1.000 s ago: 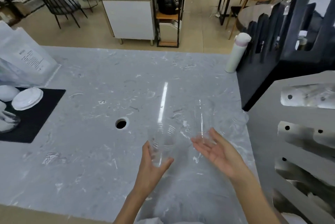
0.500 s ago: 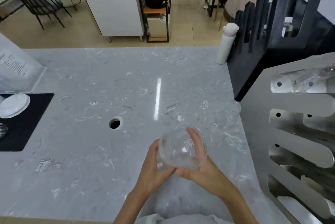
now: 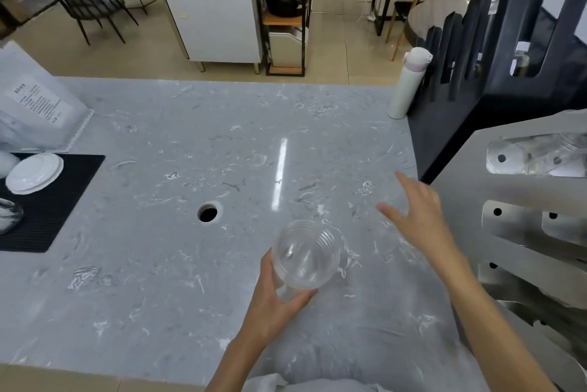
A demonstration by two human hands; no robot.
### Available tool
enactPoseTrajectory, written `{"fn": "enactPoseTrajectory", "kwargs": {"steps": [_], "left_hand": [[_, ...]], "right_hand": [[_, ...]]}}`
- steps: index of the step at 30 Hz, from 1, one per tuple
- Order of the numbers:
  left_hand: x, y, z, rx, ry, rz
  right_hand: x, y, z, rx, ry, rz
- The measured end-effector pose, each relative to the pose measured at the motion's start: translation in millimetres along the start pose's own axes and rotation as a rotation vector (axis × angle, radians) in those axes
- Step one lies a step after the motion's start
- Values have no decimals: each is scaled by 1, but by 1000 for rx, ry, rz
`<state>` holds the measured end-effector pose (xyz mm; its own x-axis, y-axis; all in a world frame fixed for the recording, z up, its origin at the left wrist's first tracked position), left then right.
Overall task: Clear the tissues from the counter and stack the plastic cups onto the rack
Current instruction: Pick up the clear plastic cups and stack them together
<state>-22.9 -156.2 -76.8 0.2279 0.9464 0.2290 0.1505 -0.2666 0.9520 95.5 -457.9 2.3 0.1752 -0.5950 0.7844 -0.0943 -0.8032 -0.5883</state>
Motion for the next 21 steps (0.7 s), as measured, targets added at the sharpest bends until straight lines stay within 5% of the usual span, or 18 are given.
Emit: {"fn": "enactPoseTrajectory", "kwargs": {"steps": [4,7,9,11,14,17,21], "left_hand": [[6,-12,-7,37,4,-15],[7,-16,-9,51,15,-24],[9,-19,-9,69,29,-30],[7,-23,-8,91,24,-44],[0,-25,-6,101,-1,-50],[-11,-22,0,93,-40,-24],[-21,-8,4,45,-80,36]], "right_hand": [[-15,54,42,-311,-237,-345],[-13,60,42,-295,-170,-344],[-1,56,39,-246,-46,-53],[-2,60,23,-249,27,585],[-48,45,-6,-296,-130,1400],[-90,10,-35,-291,-372,1804],[-95,-27,-58,-41,-382,1943]]}}
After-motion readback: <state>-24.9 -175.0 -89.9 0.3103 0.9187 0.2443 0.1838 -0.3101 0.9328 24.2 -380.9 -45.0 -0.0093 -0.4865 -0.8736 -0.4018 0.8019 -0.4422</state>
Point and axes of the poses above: each hand's wrist, its own z-axis towards the middle knuckle, its own x-axis out of the back of the hand, y = z × x, the point moved 10 cm from there along z, towards the middle knuckle, and after that the axes turned 13 degrees about -y, right-handed, at the moved point
